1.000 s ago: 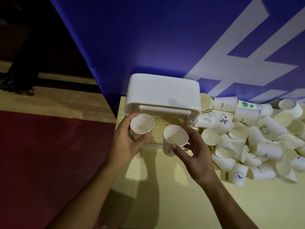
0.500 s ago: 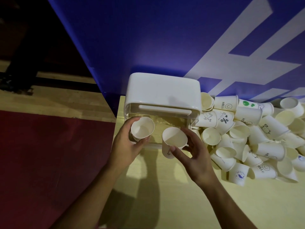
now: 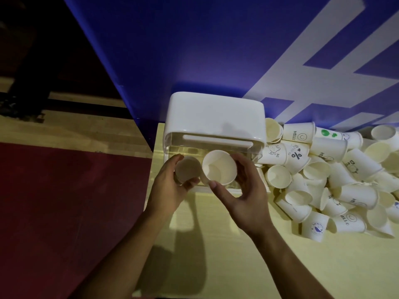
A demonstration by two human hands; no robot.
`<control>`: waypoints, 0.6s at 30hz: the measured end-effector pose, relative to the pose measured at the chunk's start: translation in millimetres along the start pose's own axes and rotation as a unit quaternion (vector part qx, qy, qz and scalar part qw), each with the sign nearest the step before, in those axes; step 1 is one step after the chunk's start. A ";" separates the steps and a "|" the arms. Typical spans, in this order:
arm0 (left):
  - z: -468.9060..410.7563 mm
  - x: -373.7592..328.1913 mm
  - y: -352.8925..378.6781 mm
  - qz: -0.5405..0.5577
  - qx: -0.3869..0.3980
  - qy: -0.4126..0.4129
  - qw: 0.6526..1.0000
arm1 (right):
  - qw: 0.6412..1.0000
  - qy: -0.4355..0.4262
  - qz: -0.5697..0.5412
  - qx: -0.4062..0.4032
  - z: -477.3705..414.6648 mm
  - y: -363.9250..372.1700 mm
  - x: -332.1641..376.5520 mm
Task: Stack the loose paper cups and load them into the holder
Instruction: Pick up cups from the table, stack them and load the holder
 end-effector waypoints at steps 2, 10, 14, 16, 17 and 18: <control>2.0 1.6 0.6 0.008 0.016 -0.004 1.000 | 1.000 -0.026 0.009 -0.004 -6.0 9.1 3.9; 18.8 4.8 -10.3 0.163 0.027 0.006 0.986 | 0.995 -0.077 0.056 0.000 -18.7 39.2 -4.3; 18.9 9.7 -23.4 0.185 -0.024 -0.009 0.982 | 0.996 -0.079 0.046 -0.001 -24.4 46.6 -7.6; 18.6 1.4 -23.3 0.196 -0.024 0.000 0.980 | 0.996 -0.083 0.042 -0.001 -26.9 48.9 -8.0; 18.1 -1.3 -21.6 0.205 -0.018 0.003 0.979 | 0.995 -0.085 0.046 0.002 -27.8 50.5 -8.4; 18.0 -3.6 -20.3 0.215 -0.015 0.005 0.976 | 0.995 -0.086 0.050 0.004 -28.3 52.0 -9.3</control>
Point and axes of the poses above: each hand's wrist, its own z-axis away from the middle knuckle, its own y-axis out of the palm, x = y × z, the point moved 9 cm from there along -z, towards the middle knuckle, and after that the axes turned 15 degrees about x, right-handed, at the moved point
